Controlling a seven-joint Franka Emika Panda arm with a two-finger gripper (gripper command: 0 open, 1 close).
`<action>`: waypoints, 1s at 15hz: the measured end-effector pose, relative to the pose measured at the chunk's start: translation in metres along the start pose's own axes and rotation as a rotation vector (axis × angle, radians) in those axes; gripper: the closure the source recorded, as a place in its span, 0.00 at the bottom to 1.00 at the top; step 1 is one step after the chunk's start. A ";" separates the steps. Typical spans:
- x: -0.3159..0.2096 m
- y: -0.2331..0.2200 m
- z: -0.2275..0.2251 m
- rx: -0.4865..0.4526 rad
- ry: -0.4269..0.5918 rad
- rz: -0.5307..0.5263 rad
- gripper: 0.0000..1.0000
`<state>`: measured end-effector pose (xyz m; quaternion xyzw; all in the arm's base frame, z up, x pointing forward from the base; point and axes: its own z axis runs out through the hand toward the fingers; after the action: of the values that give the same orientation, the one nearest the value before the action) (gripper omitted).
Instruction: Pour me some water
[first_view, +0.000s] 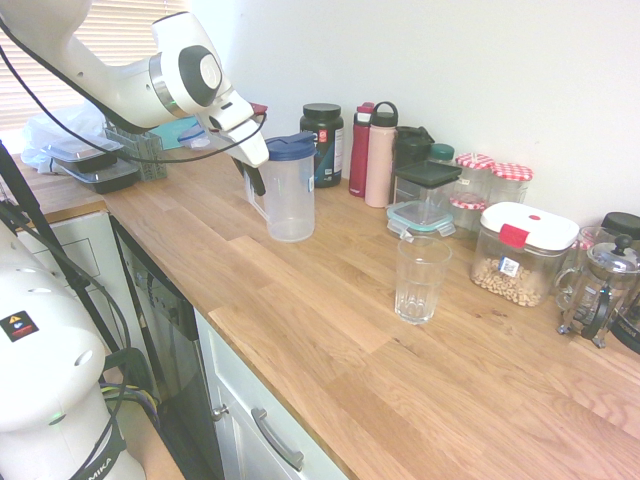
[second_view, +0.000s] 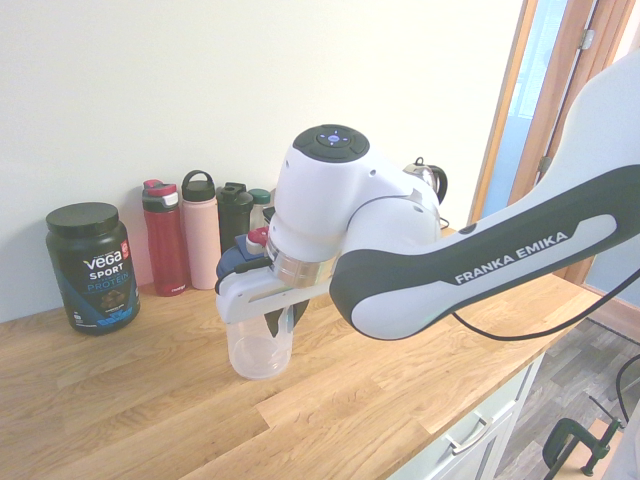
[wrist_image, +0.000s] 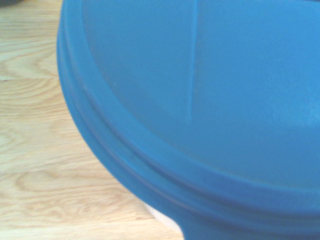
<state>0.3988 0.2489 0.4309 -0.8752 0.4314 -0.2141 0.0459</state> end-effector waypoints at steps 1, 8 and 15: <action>-0.004 0.000 -0.001 0.003 0.002 -0.007 1.00; -0.003 0.004 -0.019 0.047 0.019 -0.005 1.00; 0.026 0.047 -0.094 0.017 0.001 -0.170 1.00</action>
<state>0.3394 0.2091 0.5125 -0.9080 0.3540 -0.2214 0.0345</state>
